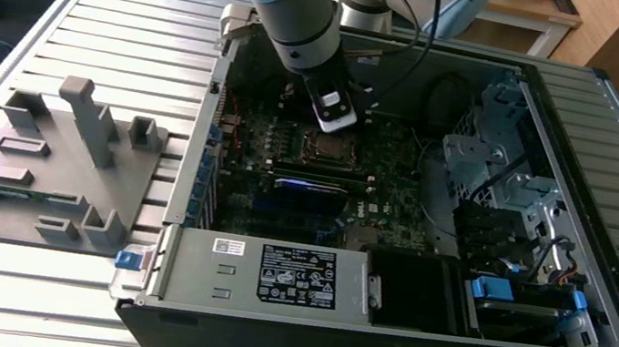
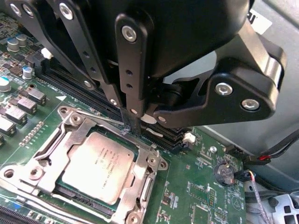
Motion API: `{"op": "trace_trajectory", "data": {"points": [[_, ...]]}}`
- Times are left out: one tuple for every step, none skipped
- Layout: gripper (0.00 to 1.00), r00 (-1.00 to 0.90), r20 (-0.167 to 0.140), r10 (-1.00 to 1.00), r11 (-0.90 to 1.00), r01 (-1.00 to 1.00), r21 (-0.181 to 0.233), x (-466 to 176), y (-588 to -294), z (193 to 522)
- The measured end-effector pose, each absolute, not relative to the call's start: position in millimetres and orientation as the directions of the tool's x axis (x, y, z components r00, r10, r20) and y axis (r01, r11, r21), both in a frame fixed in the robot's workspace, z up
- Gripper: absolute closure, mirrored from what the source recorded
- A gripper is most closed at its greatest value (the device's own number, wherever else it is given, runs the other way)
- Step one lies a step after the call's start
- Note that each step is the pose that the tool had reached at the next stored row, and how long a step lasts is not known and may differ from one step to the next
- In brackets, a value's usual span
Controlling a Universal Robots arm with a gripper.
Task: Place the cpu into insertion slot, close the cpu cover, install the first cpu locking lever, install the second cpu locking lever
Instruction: 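Install the first cpu locking lever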
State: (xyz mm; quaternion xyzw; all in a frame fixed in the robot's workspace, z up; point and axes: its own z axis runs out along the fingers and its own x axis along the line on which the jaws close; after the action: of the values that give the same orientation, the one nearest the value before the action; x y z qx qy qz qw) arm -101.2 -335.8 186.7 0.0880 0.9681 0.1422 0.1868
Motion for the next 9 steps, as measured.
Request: {"op": "trace_trajectory", "data": {"points": [[0.9,-0.915,-0.336,0.223,0.944,0.117,0.309,-101.2,-336.4,186.7],[0.9,-0.915,-0.336,0.223,0.944,0.116,0.31,-101.2,-337.0,186.7],[0.9,-0.915,-0.336,0.222,0.944,0.115,0.31,-101.2,-337.6,186.7],[0.9,-0.915,-0.336,0.222,0.943,0.115,0.311,-101.2,-338.0,186.7],[0.9,-0.915,-0.336,0.222,0.943,0.115,0.311,-101.2,-338.0,186.7],[0.9,-0.915,-0.336,0.222,0.943,0.115,0.311,-101.2,-338.0,186.7],[0.9,-0.915,-0.336,0.222,0.943,0.115,0.311,-101.2,-338.0,186.7],[0.9,-0.915,-0.336,0.222,0.943,0.115,0.311,-101.2,-338.1,186.8],[0.9,-0.915,-0.336,0.222,0.943,0.115,0.311,-101.2,-338.1,186.8]]}}
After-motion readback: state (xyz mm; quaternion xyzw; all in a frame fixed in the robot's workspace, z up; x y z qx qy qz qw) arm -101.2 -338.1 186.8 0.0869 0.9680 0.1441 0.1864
